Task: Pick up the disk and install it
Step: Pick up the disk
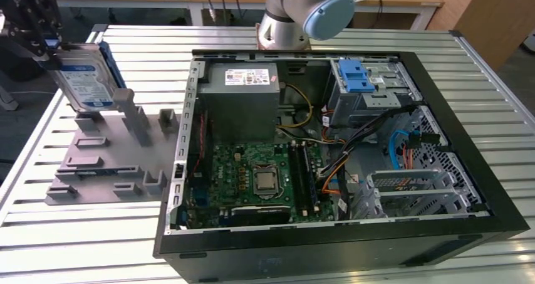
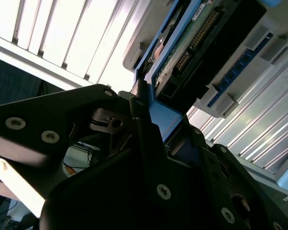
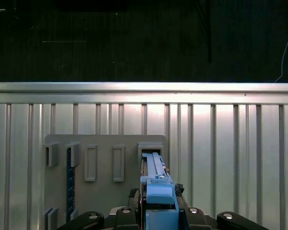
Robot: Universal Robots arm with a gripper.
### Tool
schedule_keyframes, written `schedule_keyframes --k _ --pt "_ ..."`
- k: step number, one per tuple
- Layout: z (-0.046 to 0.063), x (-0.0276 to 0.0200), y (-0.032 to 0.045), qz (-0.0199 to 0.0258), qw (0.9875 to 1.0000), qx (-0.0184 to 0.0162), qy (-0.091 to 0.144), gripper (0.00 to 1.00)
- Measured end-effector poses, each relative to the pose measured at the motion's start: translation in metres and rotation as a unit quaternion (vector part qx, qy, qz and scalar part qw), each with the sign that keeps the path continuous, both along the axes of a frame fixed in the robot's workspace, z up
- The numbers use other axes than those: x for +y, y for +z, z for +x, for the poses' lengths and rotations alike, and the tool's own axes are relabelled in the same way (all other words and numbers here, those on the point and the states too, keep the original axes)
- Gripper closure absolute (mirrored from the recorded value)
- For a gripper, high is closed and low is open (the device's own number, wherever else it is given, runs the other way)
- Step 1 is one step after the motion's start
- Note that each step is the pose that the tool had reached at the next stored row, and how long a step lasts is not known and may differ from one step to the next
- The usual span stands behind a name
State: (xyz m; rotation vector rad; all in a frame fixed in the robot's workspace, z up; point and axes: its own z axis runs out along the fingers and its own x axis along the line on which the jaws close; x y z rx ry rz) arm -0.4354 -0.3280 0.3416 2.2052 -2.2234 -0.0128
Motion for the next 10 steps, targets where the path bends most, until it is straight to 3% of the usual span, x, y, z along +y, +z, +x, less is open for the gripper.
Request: schedule_keyframes --k 10 --pt "0.0000 0.0000 0.0040 0.0000 1.0000 0.0000 0.000 0.64"
